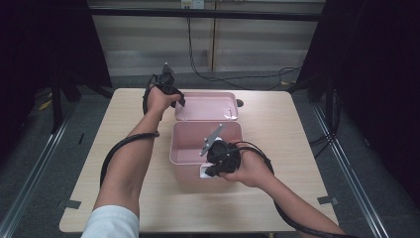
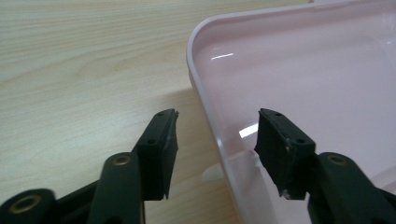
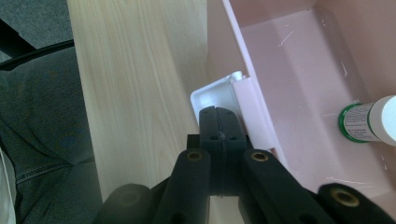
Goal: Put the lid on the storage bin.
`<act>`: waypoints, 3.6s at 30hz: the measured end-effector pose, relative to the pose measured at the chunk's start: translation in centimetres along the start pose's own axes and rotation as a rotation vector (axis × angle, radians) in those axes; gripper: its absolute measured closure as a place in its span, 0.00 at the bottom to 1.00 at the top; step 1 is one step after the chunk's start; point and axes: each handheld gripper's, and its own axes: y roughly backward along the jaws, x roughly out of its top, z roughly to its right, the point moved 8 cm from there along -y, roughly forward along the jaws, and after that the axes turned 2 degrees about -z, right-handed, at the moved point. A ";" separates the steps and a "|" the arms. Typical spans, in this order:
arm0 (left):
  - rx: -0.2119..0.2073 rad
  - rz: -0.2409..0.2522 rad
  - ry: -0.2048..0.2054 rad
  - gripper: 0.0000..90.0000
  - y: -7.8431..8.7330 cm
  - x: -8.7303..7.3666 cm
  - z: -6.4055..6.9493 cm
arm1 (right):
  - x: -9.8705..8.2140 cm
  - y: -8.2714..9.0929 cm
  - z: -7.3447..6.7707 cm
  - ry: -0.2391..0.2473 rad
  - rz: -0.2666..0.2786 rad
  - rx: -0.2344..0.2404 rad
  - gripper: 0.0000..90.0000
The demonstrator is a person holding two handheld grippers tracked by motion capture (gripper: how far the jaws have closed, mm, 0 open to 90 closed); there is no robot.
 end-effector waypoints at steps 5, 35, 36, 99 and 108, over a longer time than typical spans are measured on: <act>0.012 -0.012 0.011 0.66 -0.2 0.1 -0.1 | 0.0 0.0 0.0 0.003 0.000 0.000 1.00; 0.002 -0.012 0.025 0.92 2.5 0.9 0.6 | 0.2 -0.1 0.0 -0.016 -0.014 0.001 1.00; -0.001 -0.008 0.023 0.92 2.7 1.0 0.6 | 0.2 -0.1 0.0 -0.015 -0.014 0.003 1.00; -0.004 0.030 -0.071 0.98 11.8 -0.2 2.6 | 1.1 -0.3 0.5 -0.086 -0.065 -0.020 1.00; 0.010 0.026 -0.085 0.97 12.4 -0.6 2.8 | 1.1 -0.3 0.5 -0.096 -0.076 -0.027 1.00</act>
